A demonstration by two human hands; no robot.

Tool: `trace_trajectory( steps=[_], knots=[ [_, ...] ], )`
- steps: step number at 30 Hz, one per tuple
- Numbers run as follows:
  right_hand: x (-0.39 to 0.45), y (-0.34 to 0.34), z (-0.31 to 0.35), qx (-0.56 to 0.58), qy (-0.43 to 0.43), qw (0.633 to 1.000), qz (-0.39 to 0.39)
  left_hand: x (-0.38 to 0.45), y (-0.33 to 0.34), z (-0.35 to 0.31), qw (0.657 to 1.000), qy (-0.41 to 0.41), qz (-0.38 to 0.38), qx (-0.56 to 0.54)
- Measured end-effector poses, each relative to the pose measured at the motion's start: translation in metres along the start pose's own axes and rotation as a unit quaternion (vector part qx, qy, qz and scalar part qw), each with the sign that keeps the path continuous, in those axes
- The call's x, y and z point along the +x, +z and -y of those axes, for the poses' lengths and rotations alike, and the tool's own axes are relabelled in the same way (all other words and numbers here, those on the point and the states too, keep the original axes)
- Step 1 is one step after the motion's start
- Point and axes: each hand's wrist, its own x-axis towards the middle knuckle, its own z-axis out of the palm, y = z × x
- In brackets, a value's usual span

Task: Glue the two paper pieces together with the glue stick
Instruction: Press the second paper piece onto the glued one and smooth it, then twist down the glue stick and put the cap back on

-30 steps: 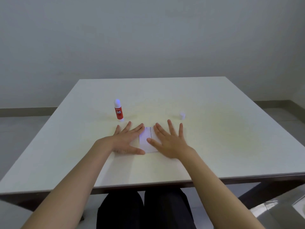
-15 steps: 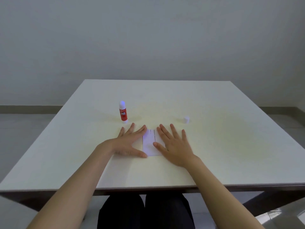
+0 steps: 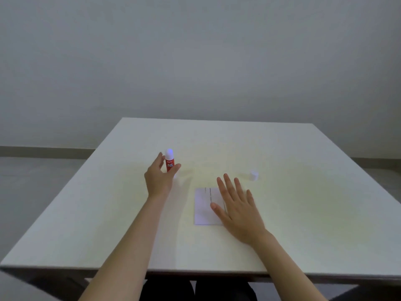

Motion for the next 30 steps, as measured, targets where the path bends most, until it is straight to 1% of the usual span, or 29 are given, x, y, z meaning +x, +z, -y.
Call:
trace_trajectory(
  steps=[2,5,9,11,13,15,16,18,19,20,22,24,26,30],
  knots=[
    [0.001,0.001,0.0,-0.001,-0.001,1.0,-0.002,0.002,0.006,-0.002,0.999,0.02,-0.019,0.035],
    [0.002,0.001,-0.002,0.027,0.001,0.999,-0.017,0.003,0.006,-0.003,0.999,0.001,-0.029,0.025],
    [0.003,-0.006,0.0,0.088,0.005,0.995,-0.04,-0.009,0.002,-0.018,0.999,0.001,0.036,-0.015],
    [0.004,-0.011,0.007,0.176,0.012,0.982,-0.071,-0.018,0.004,-0.028,0.994,0.0,0.083,-0.072],
    [0.005,-0.018,0.018,0.305,0.05,0.945,-0.108,-0.03,0.009,-0.038,0.98,-0.013,0.131,-0.151],
    [0.005,-0.028,0.028,0.426,0.073,0.896,-0.104,-0.042,0.015,-0.046,0.966,-0.014,0.174,-0.191],
    [0.005,-0.033,0.032,0.479,0.07,0.871,-0.082,-0.047,0.017,-0.049,0.962,-0.008,0.194,-0.192],
    [0.005,-0.043,0.032,0.563,0.047,0.825,-0.015,-0.053,0.019,-0.056,0.956,0.009,0.229,-0.183],
    [0.004,-0.048,0.03,0.585,0.03,0.81,0.02,-0.054,0.019,-0.059,0.954,0.016,0.241,-0.177],
    [0.003,-0.051,0.026,0.594,0.016,0.803,0.05,-0.055,0.018,-0.06,0.954,0.017,0.247,-0.17],
    [0.001,-0.054,0.021,0.588,0.006,0.804,0.086,-0.057,0.016,-0.062,0.953,0.013,0.252,-0.166],
    [-0.001,-0.055,0.019,0.58,0.011,0.81,0.089,-0.06,0.014,-0.064,0.951,0.01,0.26,-0.166],
    [-0.001,-0.056,0.02,0.574,0.02,0.815,0.08,-0.063,0.014,-0.064,0.951,0.012,0.259,-0.166],
    [0.001,-0.057,0.026,0.545,0.048,0.837,0.032,-0.068,0.015,-0.065,0.962,0.014,0.221,-0.159]
  ],
)
